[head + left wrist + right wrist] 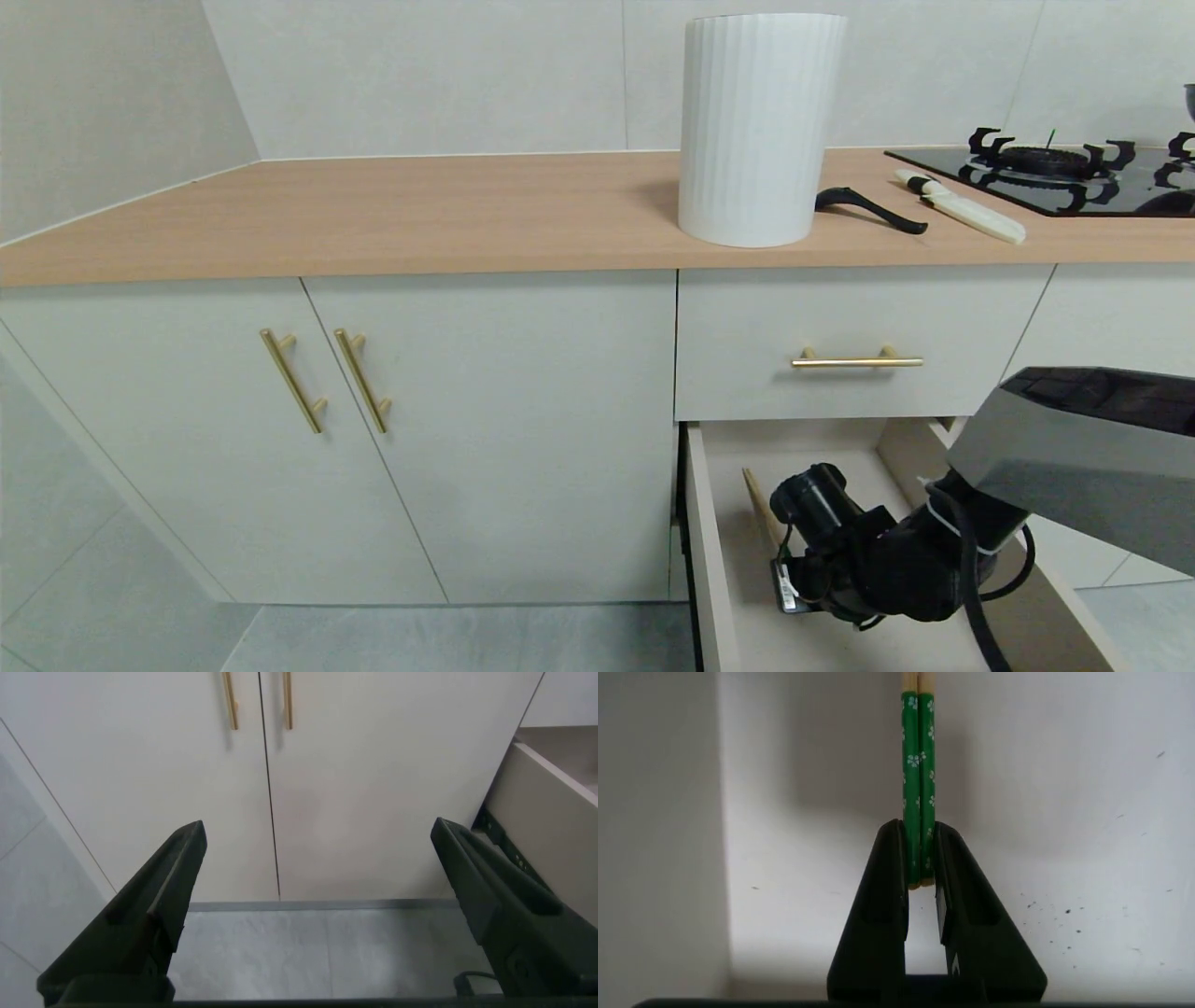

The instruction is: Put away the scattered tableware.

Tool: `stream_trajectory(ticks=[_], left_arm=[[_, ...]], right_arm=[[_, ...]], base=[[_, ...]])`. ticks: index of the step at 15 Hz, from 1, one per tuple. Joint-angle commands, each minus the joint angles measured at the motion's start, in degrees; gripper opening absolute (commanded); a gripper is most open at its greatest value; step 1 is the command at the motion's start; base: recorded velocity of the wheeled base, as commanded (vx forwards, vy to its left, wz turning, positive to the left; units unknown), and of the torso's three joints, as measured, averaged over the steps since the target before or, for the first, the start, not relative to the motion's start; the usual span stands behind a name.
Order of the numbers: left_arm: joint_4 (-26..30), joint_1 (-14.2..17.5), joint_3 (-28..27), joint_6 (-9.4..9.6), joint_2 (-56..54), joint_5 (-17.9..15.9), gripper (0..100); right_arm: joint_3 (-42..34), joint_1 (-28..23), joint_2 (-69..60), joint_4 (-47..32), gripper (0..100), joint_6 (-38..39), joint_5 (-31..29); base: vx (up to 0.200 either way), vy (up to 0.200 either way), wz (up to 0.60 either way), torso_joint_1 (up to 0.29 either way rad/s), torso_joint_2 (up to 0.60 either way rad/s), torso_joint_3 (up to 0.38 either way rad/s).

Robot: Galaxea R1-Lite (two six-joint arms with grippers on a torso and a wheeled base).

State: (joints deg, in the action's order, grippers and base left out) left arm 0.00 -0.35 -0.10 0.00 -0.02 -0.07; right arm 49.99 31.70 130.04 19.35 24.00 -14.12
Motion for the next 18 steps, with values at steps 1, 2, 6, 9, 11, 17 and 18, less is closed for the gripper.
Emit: stream_trajectory(ticks=[1, 2, 6, 9, 11, 17, 18], left_arm=[[0.0, 0.0, 0.0, 0.00, 0.0, 0.0, 100], [0.0, 0.0, 0.0, 0.00, 0.0, 0.0, 100], [0.0, 0.0, 0.0, 0.00, 0.0, 0.0, 100], [0.0, 0.0, 0.0, 0.00, 0.0, 0.0, 100], [0.0, 0.0, 0.0, 0.00, 0.0, 0.0, 100], [0.0, 0.0, 0.0, 0.00, 0.0, 0.0, 100], [0.0, 0.0, 0.0, 0.00, 0.0, 0.0, 100]], right_arm=[[0.0, 0.0, 1.2, -0.1, 0, -0.1, 0.0], [0.0, 0.0, 1.2, -0.1, 0, -0.1, 0.0], [0.1, 0.0, 1.5, 0.0, 0, -0.1, 0.0], [0.1, 0.0, 1.5, 0.0, 0, -0.2, 0.0], [0.1, 0.0, 1.5, 0.0, 0, -0.2, 0.0], [0.1, 0.0, 1.4, 0.0, 100, -0.1, 0.0], [0.0, 0.0, 1.3, 0.0, 100, -0.1, 0.0]], base=[[0.000, 0.000, 0.00, 0.000, 0.00, 0.000], [0.000, 0.000, 0.00, 0.000, 0.00, 0.000], [0.000, 0.000, 0.00, 0.000, 0.00, 0.000], [0.000, 0.000, 0.00, 0.000, 0.00, 0.000], [0.000, 0.000, 0.00, 0.000, 0.00, 0.000], [0.000, 0.000, 0.00, 0.000, 0.00, 0.000], [0.000, 0.000, 0.00, 0.000, 0.00, 0.000]])
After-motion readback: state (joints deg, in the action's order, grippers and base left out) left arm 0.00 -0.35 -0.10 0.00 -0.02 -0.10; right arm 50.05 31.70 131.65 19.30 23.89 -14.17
